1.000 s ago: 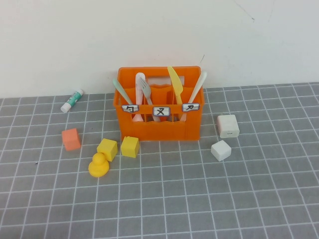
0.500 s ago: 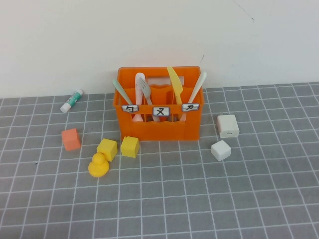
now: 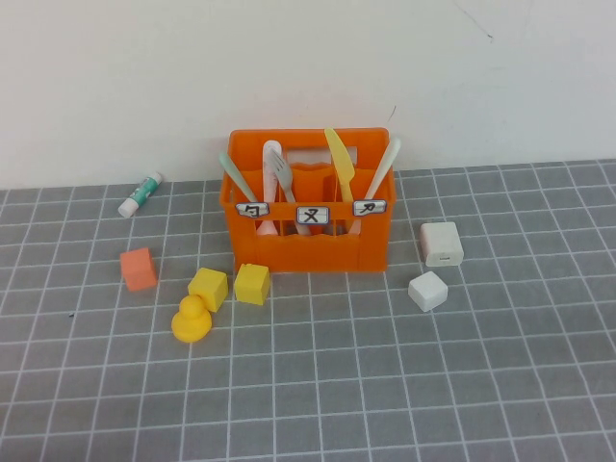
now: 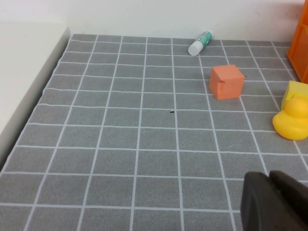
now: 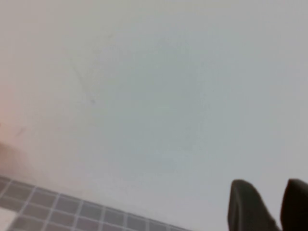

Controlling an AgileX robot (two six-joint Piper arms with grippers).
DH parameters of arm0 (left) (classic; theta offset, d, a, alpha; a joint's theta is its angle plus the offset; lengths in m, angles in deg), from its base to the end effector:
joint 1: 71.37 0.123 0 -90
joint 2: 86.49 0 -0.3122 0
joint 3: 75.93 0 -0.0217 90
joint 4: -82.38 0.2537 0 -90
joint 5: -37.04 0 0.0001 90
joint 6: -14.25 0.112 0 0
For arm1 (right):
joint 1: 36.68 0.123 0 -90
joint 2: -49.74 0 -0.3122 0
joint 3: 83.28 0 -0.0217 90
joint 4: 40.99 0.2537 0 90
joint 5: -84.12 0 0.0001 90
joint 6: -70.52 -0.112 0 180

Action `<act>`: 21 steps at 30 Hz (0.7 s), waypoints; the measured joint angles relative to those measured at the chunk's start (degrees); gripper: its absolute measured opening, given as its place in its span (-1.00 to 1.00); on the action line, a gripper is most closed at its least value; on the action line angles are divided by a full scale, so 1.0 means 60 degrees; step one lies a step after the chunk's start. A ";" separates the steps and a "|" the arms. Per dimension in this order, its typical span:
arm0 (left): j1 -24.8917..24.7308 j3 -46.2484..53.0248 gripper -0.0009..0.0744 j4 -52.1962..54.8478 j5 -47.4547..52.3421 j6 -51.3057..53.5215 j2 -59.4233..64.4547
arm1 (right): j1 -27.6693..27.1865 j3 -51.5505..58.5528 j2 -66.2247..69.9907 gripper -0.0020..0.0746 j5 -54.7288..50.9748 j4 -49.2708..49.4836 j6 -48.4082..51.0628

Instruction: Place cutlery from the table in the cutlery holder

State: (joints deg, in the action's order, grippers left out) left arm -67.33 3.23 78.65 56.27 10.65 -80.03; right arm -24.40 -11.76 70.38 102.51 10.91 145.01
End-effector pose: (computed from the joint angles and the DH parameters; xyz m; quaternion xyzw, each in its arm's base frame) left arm 0.0494 0.0011 0.1704 -0.0706 0.7892 -0.0249 0.6096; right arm 0.0735 -0.0124 0.2629 -0.1093 0.6393 -0.1581 0.7446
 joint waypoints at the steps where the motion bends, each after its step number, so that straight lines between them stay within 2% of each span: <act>1: 0.0000 0.0000 -0.98 0.0000 0.0000 0.0000 0.0000 | -0.0431 0.0093 -0.0220 -0.50 -0.0180 -0.0664 -0.0643; 5: 0.0000 0.0000 -0.98 0.0000 0.0000 0.0000 0.0000 | -0.1946 0.0675 -0.1057 -0.50 -0.1047 -0.3714 -0.4027; 7: 0.0000 0.0000 -0.98 0.0000 0.0000 0.0000 0.0000 | -0.2546 0.1021 -0.1500 -0.50 -0.1803 -0.5637 -0.6772; 9: 0.0000 0.0000 -0.98 0.0000 0.0000 0.0000 0.0000 | -0.2866 0.1260 -0.1878 -0.50 -0.2823 -0.7384 -0.9301; 12: 0.0000 0.0000 -0.98 0.0000 0.0000 0.0000 0.0000 | -0.3003 0.1333 -0.2270 -0.50 -0.4172 -0.9291 -1.1539; 16: 0.0000 0.0000 -0.98 0.0000 0.0000 0.0000 0.0000 | -0.2984 0.1333 -0.2359 -0.51 -0.5482 -1.0004 -1.2415; 21: 0.0000 0.0000 -0.98 0.0000 0.0000 0.0000 0.0000 | -0.2493 0.1316 -0.2372 -0.51 -0.6236 -1.0132 -1.2415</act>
State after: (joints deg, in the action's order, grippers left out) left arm -67.33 3.23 78.65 56.27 10.65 -80.03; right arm -39.36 -3.87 56.15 65.09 -49.88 70.52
